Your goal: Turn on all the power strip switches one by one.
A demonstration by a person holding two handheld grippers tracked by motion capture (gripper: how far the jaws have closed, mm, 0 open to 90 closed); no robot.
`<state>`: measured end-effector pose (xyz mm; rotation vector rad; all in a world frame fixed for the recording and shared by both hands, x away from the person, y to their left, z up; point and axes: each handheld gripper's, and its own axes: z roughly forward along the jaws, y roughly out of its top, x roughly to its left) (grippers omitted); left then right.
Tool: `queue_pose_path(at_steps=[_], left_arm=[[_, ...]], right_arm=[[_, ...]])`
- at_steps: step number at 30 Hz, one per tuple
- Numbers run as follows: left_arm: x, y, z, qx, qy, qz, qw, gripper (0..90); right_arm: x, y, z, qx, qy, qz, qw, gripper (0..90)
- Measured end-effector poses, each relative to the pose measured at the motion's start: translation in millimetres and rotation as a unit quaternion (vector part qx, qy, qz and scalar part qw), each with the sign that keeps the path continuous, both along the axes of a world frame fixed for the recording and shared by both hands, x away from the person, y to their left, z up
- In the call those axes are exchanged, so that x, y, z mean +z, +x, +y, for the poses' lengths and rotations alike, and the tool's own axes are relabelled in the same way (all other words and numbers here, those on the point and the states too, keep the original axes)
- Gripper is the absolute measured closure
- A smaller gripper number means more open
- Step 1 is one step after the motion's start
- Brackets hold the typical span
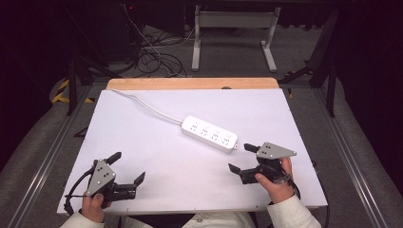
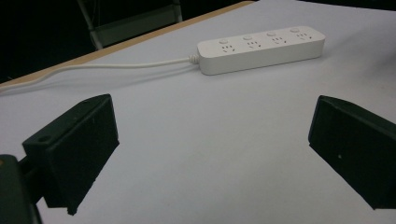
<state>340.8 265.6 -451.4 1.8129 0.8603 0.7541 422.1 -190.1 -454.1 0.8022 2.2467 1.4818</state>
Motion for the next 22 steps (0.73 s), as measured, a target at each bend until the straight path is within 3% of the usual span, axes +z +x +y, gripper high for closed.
queue_pose_path(at_steps=[5,11,18,22], left_arm=[[-0.2,-0.3,0.0,0.0,-0.001,-0.002,1.0,1.8],[-0.5,-1.7,1.9,0.002,0.002,-0.003,1.0,1.8],[-2.8,-3.8,2.3,0.009,0.002,0.004,1.0,2.1],[-3.5,-3.2,4.0,0.018,0.001,-0.007,0.9998,1.3]], right_arm=[[-14.1,-5.6,-6.1,-0.003,-0.001,-0.002,1.0,8.3],[-30.2,-12.6,-11.3,-0.006,-0.017,0.014,0.9997,7.5],[-30.3,-10.9,-13.1,-0.019,-0.033,0.01,0.9992,7.0],[-29.7,-10.8,-15.6,-0.021,-0.036,0.007,0.9991,7.0]])
